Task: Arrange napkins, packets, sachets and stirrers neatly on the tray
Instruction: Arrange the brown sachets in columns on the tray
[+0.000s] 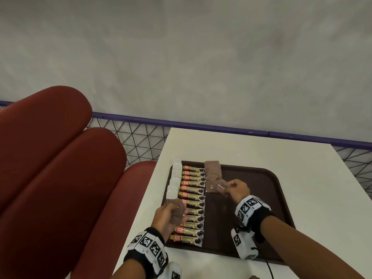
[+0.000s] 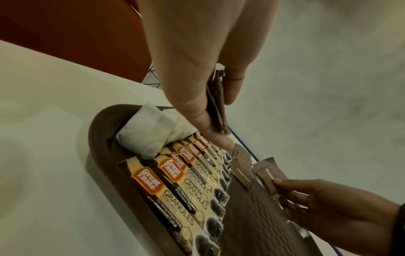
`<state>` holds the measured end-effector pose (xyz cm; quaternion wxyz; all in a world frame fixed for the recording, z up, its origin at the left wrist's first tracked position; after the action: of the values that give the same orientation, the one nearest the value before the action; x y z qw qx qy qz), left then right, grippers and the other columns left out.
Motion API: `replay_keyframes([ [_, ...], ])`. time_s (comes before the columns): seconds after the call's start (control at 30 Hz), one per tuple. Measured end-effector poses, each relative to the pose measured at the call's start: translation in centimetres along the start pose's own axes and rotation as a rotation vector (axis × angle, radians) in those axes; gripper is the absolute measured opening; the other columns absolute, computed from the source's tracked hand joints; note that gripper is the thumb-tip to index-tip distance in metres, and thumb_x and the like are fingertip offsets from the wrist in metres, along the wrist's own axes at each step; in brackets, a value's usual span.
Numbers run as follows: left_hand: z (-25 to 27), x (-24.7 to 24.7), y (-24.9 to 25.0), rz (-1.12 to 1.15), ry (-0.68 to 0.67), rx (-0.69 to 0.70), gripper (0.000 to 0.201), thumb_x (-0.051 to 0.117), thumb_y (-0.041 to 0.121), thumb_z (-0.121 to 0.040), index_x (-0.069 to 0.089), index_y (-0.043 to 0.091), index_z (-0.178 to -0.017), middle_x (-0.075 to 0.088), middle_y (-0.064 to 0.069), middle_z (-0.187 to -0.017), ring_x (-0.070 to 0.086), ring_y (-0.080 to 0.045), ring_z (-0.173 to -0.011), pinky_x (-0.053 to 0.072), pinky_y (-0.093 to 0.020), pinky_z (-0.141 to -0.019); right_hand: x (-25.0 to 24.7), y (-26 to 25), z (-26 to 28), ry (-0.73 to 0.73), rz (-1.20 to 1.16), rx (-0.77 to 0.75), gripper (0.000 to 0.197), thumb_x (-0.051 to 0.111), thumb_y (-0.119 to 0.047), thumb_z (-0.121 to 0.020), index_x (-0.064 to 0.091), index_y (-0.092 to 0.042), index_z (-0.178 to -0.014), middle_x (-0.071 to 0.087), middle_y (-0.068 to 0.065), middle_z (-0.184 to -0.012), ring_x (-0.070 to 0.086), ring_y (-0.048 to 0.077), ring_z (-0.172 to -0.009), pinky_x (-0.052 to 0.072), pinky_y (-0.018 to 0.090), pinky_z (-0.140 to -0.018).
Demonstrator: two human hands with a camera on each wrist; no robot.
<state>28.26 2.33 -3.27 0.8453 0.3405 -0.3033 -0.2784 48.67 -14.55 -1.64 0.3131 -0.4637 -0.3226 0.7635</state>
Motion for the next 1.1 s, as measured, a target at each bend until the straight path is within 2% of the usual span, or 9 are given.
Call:
replay_keyframes([
  [0.07,-0.2,-0.3,-0.2,-0.003,0.021,-0.006,0.023,0.047,0.004,-0.093,0.056,-0.007,-0.110,0.062,-0.022,-0.101,0.062,-0.026,-0.087,0.056,-0.043,-0.081,0.7,0.2,-0.2,-0.011,0.025,-0.005,0.023,0.066,0.003,-0.075,0.053,-0.014,-0.067,0.060,0.007,-0.071,0.052,0.014,-0.058,0.038,0.018,-0.048],
  [0.2,-0.2,-1.1,-0.1,-0.024,0.070,0.009,0.023,0.053,0.007,-0.093,0.057,0.006,-0.116,0.065,-0.020,-0.109,0.066,-0.028,-0.093,0.056,-0.034,-0.066,2.4,0.3,-0.8,-0.047,0.137,-0.032,0.020,0.064,0.004,-0.076,0.056,-0.012,-0.069,0.059,0.008,-0.083,0.053,0.019,-0.075,0.038,0.019,-0.049],
  [0.27,-0.1,-1.3,0.1,-0.037,0.072,0.023,0.022,0.055,0.006,-0.091,0.060,0.006,-0.113,0.066,-0.018,-0.103,0.067,-0.028,-0.088,0.057,-0.035,-0.066,3.1,0.0,-1.1,-0.070,0.199,-0.054,0.009,0.061,0.003,-0.079,0.063,-0.005,-0.083,0.059,0.008,-0.086,0.053,0.020,-0.080,0.043,0.023,-0.061],
  [0.37,-0.1,-1.8,0.1,-0.054,0.084,0.029,0.022,0.057,0.006,-0.090,0.061,0.005,-0.111,0.067,-0.016,-0.100,0.067,-0.027,-0.086,0.055,-0.035,-0.068,3.9,-0.7,-1.6,-0.083,0.305,-0.109,0.014,0.059,0.000,-0.082,0.062,-0.005,-0.095,0.064,0.012,-0.098,0.060,0.026,-0.091,0.051,0.032,-0.080],
  [0.47,-0.2,-2.2,0.1,-0.046,0.095,0.019,0.023,0.059,0.006,-0.089,0.061,0.005,-0.112,0.067,-0.016,-0.102,0.067,-0.026,-0.086,0.055,-0.034,-0.067,4.5,-1.5,-1.9,-0.068,0.441,-0.180,0.027,0.057,-0.003,-0.084,0.060,-0.004,-0.111,0.062,0.013,-0.113,0.060,0.028,-0.105,0.048,0.029,-0.084],
  [0.6,-0.5,-2.3,-0.1,-0.001,0.088,-0.017,0.025,0.054,0.005,-0.091,0.060,0.005,-0.115,0.065,-0.020,-0.108,0.065,-0.031,-0.093,0.054,-0.036,-0.068,5.2,-2.0,-2.0,-0.052,0.617,-0.268,0.029,0.056,-0.006,-0.086,0.057,-0.003,-0.115,0.051,0.016,-0.119,0.048,0.030,-0.115,0.045,0.034,-0.096],
  [0.83,-0.4,-1.7,0.3,0.007,0.060,0.011,0.022,0.054,-0.002,-0.089,0.061,0.003,-0.109,0.062,-0.021,-0.110,0.063,-0.029,-0.091,0.056,-0.035,-0.068,5.0,-2.1,-1.7,-0.003,0.635,-0.302,0.039,0.060,-0.011,-0.086,0.047,-0.005,-0.122,0.042,0.014,-0.126,0.040,0.028,-0.121,0.041,0.032,-0.097],
  [0.97,-0.3,-1.7,0.3,-0.008,0.064,0.036,0.024,0.057,-0.004,-0.087,0.061,0.006,-0.109,0.062,-0.019,-0.113,0.061,-0.032,-0.100,0.055,-0.037,-0.075,4.2,-2.1,-1.1,0.040,0.596,-0.322,0.049,0.063,-0.020,-0.085,0.041,-0.007,-0.128,0.040,0.012,-0.129,0.038,0.027,-0.122,0.039,0.032,-0.099],
  [1.1,0.1,-1.0,0.7,-0.022,0.051,0.065,0.021,0.058,-0.003,-0.087,0.061,0.009,-0.103,0.065,-0.013,-0.106,0.062,-0.025,-0.093,0.052,-0.038,-0.082,3.8,-2.5,0.1,0.052,0.582,-0.397,0.046,0.061,-0.030,-0.086,0.044,-0.008,-0.123,0.043,0.009,-0.125,0.039,0.024,-0.118,0.040,0.031,-0.098],
])
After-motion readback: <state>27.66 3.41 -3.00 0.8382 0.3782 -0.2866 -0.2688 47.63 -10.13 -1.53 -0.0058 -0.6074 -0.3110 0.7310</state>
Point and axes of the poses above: each hand's wrist, its own z-axis away from the middle knuckle, its own x-axis out of the palm, y = z × x, the point moved 9 cm from there along -z, towards the middle knuckle
